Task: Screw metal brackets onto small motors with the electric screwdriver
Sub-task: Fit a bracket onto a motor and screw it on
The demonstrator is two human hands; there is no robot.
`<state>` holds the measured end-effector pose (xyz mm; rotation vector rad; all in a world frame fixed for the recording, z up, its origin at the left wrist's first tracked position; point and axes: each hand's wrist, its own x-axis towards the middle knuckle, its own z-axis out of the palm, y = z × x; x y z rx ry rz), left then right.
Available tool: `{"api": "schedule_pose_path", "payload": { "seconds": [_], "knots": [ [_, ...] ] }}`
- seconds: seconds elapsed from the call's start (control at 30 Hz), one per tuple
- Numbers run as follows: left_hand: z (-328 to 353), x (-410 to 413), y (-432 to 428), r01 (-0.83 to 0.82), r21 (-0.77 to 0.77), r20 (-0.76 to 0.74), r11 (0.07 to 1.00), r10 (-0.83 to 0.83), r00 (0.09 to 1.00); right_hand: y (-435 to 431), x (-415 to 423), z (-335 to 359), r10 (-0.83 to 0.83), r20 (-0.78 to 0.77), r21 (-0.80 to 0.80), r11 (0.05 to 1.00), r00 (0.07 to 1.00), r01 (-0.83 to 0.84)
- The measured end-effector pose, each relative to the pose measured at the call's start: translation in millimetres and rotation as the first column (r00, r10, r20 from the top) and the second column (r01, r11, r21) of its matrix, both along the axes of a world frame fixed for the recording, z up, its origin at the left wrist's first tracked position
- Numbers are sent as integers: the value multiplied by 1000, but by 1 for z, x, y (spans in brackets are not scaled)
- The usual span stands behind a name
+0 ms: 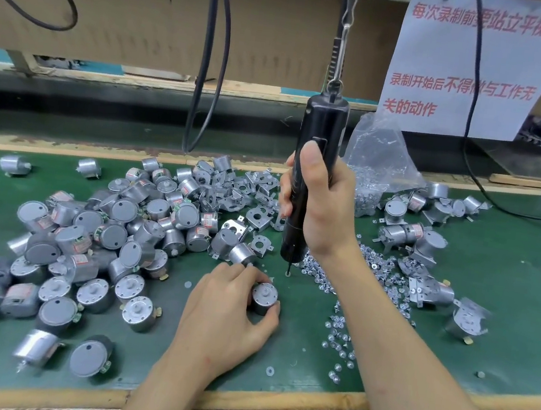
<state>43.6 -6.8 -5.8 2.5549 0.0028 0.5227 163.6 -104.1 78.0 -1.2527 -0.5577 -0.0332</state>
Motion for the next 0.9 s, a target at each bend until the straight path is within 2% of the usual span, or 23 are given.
{"api": "schedule_pose_path", "payload": {
  "seconds": [0.27,0.5,0.7,0.9],
  "knots": [
    [-1,1,0,3,-23,14,1000,-3,1000,-1,-8,11,39,-3,26,999,999,-39],
    [0,1,3,-6,-150,59,989,15,998,-6,-20,22,61,-34,76,995,998,-59],
    [-1,3,4,21,-171,84,985,-7,996,-5,-33,39,114,6,134,985,993,-114],
    [-3,5,6,25,-196,79,980,-10,997,-3,-36,38,107,6,125,986,994,-107]
  ]
}}
